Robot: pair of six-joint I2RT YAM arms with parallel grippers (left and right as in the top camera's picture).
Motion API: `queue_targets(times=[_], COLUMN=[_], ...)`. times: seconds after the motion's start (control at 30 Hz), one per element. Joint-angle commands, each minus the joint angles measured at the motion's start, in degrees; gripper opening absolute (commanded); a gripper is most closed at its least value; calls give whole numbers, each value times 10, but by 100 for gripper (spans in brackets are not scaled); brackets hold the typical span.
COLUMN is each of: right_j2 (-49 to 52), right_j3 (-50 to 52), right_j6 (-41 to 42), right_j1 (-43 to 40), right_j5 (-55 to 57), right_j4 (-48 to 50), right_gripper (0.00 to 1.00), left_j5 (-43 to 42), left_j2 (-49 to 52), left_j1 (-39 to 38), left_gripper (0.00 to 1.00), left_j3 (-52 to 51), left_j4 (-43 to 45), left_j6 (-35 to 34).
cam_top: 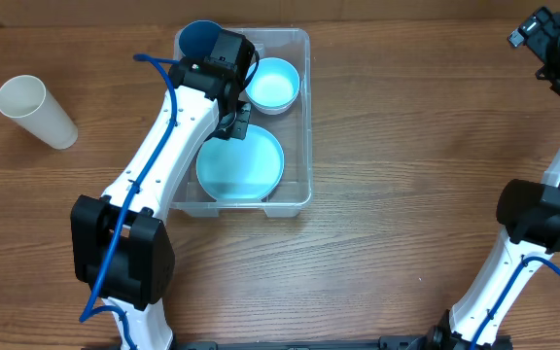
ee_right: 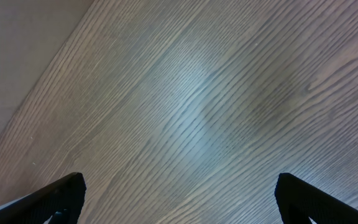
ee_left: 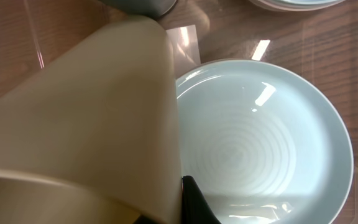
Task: Pack container
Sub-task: 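Lower the cream cup into the container beside the blue cups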
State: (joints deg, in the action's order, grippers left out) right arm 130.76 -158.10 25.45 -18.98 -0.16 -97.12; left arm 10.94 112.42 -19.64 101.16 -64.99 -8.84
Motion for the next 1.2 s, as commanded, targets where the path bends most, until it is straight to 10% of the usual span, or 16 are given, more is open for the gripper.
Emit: queue_targets(times=[0.0, 0.2, 1.17], right_j2=[-23, -23, -23], right_j3=[-13, -13, -13], right_j6=[0, 0, 0], right_j1=[2, 2, 2], right_j5=[1, 1, 1], right_j4=[1, 1, 1], right_gripper=[100, 100, 100], left_j5=[-5, 2, 47], left_j2=[7, 7, 7], left_j1=[1, 1, 47], left_gripper=[13, 49, 58], left_j3=[-6, 29, 63], left_j4=[-7, 7, 91], left_j6=[-6, -6, 25])
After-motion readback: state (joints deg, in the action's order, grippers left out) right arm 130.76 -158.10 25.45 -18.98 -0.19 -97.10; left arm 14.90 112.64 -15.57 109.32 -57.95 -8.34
